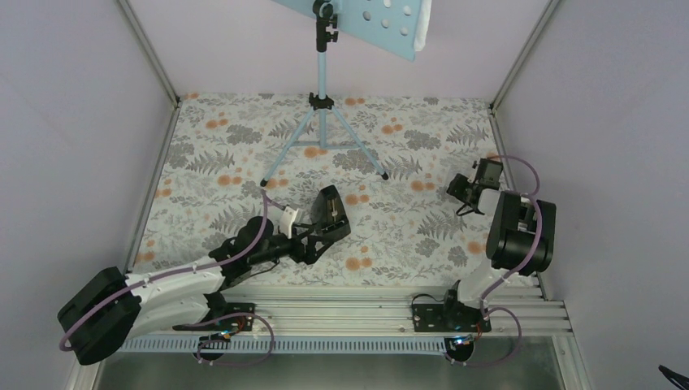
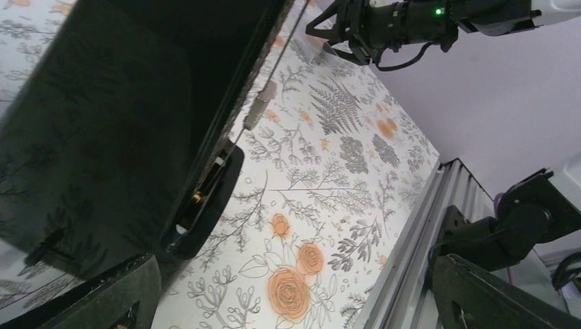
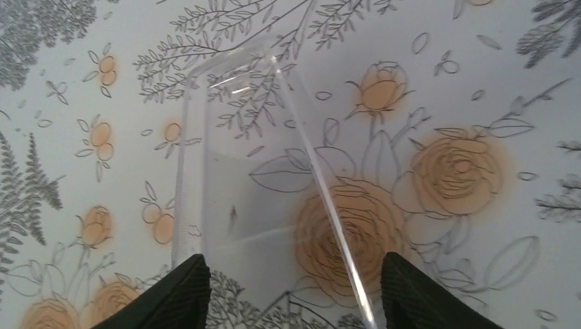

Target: Pack up the instrument practice props

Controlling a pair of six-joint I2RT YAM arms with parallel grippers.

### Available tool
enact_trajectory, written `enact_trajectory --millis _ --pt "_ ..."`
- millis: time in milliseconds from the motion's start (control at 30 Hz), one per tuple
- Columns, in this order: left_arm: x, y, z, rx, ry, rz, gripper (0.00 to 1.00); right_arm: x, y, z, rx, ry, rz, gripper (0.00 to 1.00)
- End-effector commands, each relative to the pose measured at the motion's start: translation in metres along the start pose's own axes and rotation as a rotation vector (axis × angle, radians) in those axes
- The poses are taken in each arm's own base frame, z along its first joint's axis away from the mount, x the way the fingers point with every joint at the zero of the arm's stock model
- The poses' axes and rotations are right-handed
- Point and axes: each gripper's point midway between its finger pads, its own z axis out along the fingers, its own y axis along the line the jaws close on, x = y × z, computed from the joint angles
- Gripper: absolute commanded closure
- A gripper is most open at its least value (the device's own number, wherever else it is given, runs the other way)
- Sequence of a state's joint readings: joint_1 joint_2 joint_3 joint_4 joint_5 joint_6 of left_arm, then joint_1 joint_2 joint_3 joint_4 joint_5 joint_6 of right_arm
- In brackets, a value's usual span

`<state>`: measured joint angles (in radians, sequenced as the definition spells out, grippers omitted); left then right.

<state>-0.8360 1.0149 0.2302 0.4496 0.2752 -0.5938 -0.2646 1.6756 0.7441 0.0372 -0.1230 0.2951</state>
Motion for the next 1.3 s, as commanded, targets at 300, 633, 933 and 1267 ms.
enact_trajectory --millis 300,633,933,1267 --pt "-0.014 0.002 -0.008 -0.074 -0.014 0.023 0.01 0.023 0.025 0.018 -0.147 0.13 -0.04 0.81" --pt "-0.028 -0.006 -0.016 -0.082 -0.037 0.035 0.01 0.04 0.081 -0.003 -0.312 0.174 -0.105 0.96" --pt "-0.052 -0.025 -0.026 -0.054 -0.084 0.044 0.01 0.084 0.124 -0.051 -0.55 0.242 -0.104 0.96" --pt "-0.103 -0.07 -0.02 -0.008 -0.096 0.069 0.02 0.105 0.153 -0.111 -0.812 0.276 -0.032 0.96"
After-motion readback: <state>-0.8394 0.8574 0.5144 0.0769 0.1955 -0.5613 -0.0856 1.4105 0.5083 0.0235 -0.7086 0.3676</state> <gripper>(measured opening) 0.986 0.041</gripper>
